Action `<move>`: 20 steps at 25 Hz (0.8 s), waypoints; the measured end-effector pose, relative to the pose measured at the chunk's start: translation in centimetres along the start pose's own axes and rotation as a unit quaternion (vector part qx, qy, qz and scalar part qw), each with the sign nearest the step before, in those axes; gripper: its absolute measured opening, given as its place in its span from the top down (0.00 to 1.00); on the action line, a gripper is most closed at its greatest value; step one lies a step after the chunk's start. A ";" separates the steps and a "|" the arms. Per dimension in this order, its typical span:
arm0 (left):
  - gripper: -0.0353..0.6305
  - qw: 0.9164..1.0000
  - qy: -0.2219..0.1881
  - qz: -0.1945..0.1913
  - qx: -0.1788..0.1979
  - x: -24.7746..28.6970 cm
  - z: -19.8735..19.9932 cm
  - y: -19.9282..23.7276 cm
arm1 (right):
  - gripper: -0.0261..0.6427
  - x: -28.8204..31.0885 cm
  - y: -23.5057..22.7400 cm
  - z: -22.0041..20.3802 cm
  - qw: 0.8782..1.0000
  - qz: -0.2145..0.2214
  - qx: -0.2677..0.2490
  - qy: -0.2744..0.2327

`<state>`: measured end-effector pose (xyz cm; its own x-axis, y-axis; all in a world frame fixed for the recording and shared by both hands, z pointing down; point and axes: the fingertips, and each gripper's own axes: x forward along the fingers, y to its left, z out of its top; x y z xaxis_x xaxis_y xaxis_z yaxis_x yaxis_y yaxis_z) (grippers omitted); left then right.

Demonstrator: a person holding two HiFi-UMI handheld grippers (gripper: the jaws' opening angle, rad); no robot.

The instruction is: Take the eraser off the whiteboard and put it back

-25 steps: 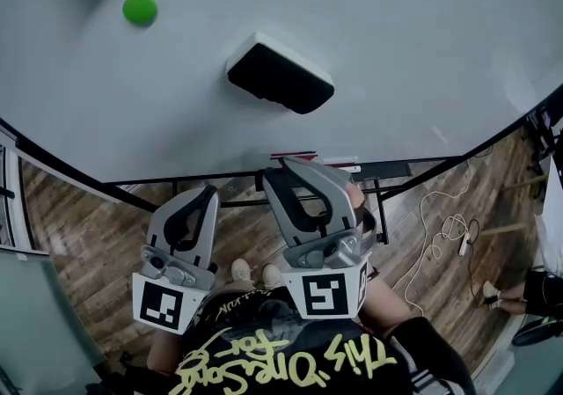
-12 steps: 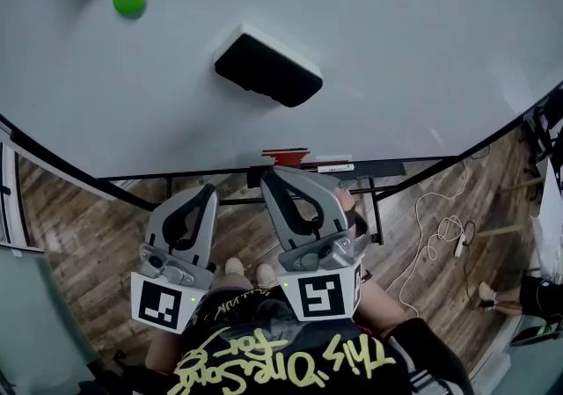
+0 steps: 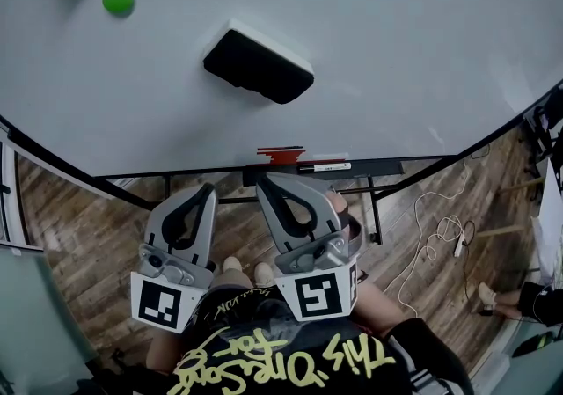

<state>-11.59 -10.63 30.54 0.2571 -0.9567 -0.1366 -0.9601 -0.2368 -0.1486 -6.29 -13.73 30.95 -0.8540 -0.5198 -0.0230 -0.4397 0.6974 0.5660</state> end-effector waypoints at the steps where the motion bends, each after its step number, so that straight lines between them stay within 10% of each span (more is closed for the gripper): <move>1: 0.94 1.000 0.000 0.000 0.001 0.0 0.0 0.0 | 0.94 0.0 0.0 -0.1 1.000 0.001 0.002 -0.001; 20: 0.94 1.000 0.009 0.006 -0.007 -0.3 -0.7 -0.2 | 0.94 0.2 1.0 -1.0 0.999 0.017 0.040 0.006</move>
<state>-11.56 -10.36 31.31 0.2436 -0.9622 -0.1215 -0.9646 -0.2273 -0.1337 -6.62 -13.58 32.30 -0.8656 -0.5007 0.0056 -0.4317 0.7518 0.4984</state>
